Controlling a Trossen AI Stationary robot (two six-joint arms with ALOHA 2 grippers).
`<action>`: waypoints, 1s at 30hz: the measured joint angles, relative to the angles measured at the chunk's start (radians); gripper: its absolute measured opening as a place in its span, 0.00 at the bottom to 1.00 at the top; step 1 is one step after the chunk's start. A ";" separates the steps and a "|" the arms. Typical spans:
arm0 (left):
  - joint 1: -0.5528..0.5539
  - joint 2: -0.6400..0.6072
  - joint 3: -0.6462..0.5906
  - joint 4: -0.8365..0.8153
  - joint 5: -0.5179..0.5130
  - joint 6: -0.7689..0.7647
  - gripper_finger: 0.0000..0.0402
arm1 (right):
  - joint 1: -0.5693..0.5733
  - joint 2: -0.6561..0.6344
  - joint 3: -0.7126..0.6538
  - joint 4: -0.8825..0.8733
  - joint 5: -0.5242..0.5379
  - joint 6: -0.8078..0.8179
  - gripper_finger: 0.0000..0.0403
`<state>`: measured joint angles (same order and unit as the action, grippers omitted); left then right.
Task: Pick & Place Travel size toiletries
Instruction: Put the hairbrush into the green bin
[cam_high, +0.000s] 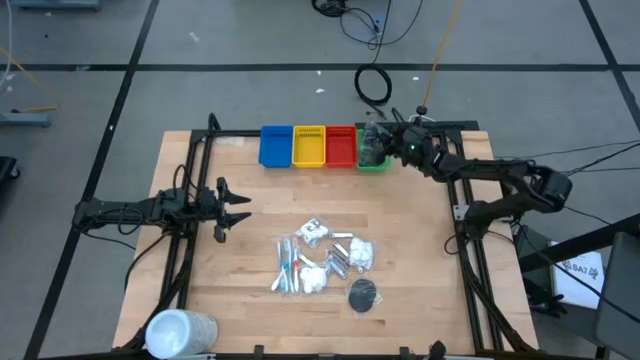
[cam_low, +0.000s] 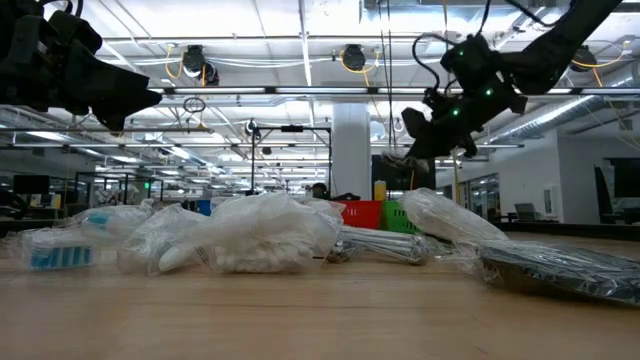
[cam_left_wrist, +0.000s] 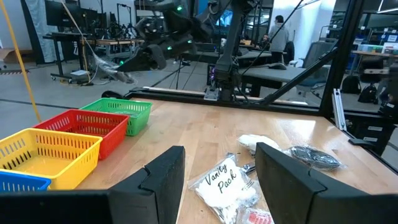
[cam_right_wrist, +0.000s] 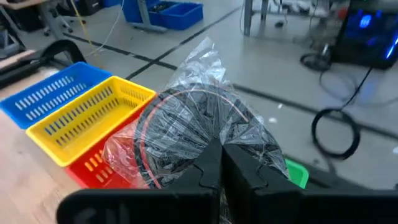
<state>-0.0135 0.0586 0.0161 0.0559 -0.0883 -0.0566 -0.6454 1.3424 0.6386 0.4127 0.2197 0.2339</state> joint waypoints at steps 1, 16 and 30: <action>0.000 0.000 0.000 0.000 0.000 0.000 0.48 | -0.013 0.013 0.000 -0.005 -0.022 0.010 0.00; 0.000 0.000 0.000 0.000 0.000 0.000 0.48 | -0.028 0.195 0.000 0.035 -0.041 0.009 0.00; 0.000 0.000 0.000 0.000 0.000 0.000 0.48 | -0.028 0.189 0.000 0.031 -0.034 0.009 0.18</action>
<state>-0.0135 0.0589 0.0162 0.0555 -0.0883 -0.0566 -0.6731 1.5318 0.6384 0.4435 0.1856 0.2434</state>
